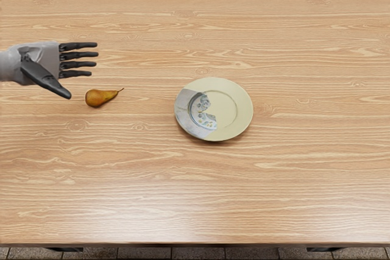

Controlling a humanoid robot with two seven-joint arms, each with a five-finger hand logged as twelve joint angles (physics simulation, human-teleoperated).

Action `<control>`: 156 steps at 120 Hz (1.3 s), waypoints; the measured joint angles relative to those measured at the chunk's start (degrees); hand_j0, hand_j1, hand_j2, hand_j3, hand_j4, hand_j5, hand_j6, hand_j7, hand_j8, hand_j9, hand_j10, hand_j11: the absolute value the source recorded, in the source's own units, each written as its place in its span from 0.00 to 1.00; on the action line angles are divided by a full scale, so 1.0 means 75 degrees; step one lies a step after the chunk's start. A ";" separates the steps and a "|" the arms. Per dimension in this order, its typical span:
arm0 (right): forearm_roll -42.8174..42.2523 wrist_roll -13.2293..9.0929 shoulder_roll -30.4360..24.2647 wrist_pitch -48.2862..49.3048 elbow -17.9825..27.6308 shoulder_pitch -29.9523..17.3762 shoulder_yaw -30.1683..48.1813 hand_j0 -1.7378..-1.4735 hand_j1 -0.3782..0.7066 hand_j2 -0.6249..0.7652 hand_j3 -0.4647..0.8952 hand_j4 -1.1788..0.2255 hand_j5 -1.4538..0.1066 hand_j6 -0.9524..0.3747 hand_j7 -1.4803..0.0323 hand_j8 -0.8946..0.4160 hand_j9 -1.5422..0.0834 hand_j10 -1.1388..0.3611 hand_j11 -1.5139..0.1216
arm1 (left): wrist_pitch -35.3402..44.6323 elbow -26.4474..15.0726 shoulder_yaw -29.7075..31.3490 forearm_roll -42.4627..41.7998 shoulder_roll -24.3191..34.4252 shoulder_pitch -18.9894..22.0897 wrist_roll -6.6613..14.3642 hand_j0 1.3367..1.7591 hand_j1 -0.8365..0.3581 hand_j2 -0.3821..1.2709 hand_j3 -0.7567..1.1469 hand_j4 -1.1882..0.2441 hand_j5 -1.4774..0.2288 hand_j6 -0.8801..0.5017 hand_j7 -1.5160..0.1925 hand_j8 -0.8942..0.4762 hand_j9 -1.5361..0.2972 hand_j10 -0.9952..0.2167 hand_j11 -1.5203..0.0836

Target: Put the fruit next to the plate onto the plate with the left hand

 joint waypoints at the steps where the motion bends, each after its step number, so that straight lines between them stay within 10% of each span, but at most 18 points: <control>1: 0.0000 0.0000 0.0000 0.0000 0.0000 0.0000 0.0000 0.30 0.03 0.45 0.34 0.84 0.93 0.72 0.98 0.68 0.95 0.76 0.93 | 0.0000 -0.0003 0.0000 0.0000 0.0000 0.0000 0.0000 0.76 0.98 0.23 0.40 0.82 0.86 0.63 0.88 0.65 0.83 0.81 0.94; 18: -0.0004 0.0002 0.0000 0.0000 0.0000 0.0000 -0.0003 0.30 0.03 0.45 0.34 0.84 0.93 0.72 0.98 0.68 0.95 0.76 0.93 | 0.0000 -0.0037 0.0007 0.0006 -0.0005 -0.0053 0.0042 0.76 0.98 0.23 0.40 0.82 0.86 0.63 0.88 0.65 0.83 0.81 0.94; 41: -0.0037 0.0005 0.0000 0.0000 0.0000 0.0001 -0.0017 0.30 0.03 0.45 0.34 0.84 0.93 0.72 0.98 0.68 0.95 0.76 0.93 | 0.0000 -0.0054 -0.0030 0.0106 -0.0468 -0.0338 0.1013 0.76 0.98 0.23 0.40 0.82 0.86 0.63 0.88 0.65 0.83 0.81 0.94; 70: -0.0055 0.0005 0.0000 0.0000 0.0000 0.0001 -0.0036 0.30 0.03 0.45 0.34 0.84 0.93 0.72 0.98 0.68 0.95 0.76 0.93 | -0.0001 -0.0449 -0.0128 0.1702 -0.0490 -0.0831 0.1394 0.76 0.98 0.23 0.40 0.82 0.86 0.63 0.88 0.64 0.83 0.81 0.94; 93: -0.0058 0.0005 0.0000 0.0000 0.0000 0.0001 -0.0044 0.30 0.03 0.45 0.34 0.84 0.93 0.72 0.98 0.68 0.95 0.76 0.93 | 0.0001 -0.0978 -0.0128 0.2992 -0.1044 -0.1265 0.2238 0.76 0.98 0.23 0.40 0.82 0.85 0.62 0.87 0.64 0.83 0.81 0.93; 156: -0.0059 0.0005 0.0000 0.0000 0.0005 0.0001 -0.0062 0.30 0.03 0.45 0.34 0.84 0.93 0.72 0.98 0.68 0.95 0.76 0.93 | 0.1968 -0.1103 -0.0004 0.7062 -0.1808 -0.0833 0.2439 0.76 0.94 0.24 0.40 0.79 0.83 0.60 0.85 0.61 0.80 0.78 0.91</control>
